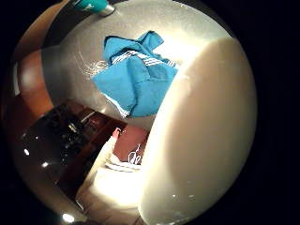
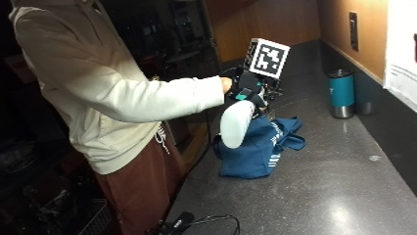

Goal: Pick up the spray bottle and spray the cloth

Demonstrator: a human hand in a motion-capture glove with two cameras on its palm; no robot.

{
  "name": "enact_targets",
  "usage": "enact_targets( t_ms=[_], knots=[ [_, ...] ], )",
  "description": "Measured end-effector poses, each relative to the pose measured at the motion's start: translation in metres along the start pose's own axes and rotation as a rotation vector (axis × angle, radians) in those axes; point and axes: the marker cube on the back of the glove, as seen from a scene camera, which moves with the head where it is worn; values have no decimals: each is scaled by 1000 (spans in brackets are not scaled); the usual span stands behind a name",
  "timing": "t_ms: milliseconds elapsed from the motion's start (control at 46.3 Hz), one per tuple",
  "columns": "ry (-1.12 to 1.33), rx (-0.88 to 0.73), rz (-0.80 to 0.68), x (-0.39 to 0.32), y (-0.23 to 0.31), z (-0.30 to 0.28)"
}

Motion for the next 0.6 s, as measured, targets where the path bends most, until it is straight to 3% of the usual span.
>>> enact_targets(
  t_ms=[108, 259, 605],
  knots=[
    [-17, -2, 8, -3, -4, 13],
    [-138, 128, -14, -14, -6, 8],
    [-828, 655, -123, -59, 8, -79]
  ],
)
